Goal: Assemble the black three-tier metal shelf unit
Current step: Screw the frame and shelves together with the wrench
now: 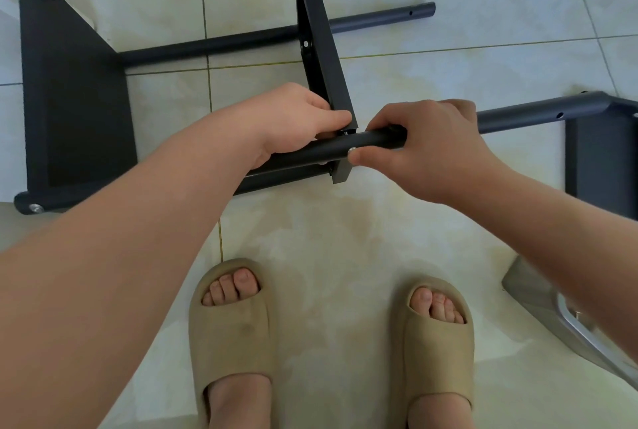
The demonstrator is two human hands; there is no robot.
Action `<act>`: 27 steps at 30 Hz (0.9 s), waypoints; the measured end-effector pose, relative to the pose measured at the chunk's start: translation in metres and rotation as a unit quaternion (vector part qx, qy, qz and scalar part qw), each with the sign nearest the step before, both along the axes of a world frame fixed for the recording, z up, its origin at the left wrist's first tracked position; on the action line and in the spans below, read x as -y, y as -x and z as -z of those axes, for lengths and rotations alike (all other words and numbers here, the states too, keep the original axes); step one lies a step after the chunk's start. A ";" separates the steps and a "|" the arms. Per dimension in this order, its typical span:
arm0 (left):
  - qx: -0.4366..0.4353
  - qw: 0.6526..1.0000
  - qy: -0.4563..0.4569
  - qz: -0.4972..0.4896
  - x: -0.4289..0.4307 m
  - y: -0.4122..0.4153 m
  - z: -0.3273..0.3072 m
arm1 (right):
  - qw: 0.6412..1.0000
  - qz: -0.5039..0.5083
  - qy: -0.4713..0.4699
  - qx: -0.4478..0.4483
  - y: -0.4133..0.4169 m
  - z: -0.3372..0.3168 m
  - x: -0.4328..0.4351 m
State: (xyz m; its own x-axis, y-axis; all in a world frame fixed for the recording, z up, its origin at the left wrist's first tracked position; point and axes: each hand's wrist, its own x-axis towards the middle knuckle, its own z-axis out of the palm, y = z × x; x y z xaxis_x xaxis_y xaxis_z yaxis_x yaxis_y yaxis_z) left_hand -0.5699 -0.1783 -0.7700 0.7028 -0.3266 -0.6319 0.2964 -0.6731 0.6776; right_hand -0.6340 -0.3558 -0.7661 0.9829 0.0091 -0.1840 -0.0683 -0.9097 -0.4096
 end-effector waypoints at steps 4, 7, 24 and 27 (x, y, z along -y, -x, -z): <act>-0.002 1.000 0.000 0.007 0.001 0.001 -0.002 | 1.000 0.004 -0.009 -0.004 -0.001 -0.003 0.002; 0.007 1.000 -0.014 0.016 0.002 0.001 -0.005 | 1.000 0.006 -0.011 -0.020 -0.006 -0.004 0.002; -0.021 1.000 0.015 0.002 -0.003 -0.004 0.002 | 0.998 -0.016 0.008 -0.059 -0.014 -0.003 0.002; -0.029 0.999 0.020 -0.009 -0.003 -0.006 0.003 | 0.998 -0.018 0.011 -0.058 -0.014 -0.003 0.002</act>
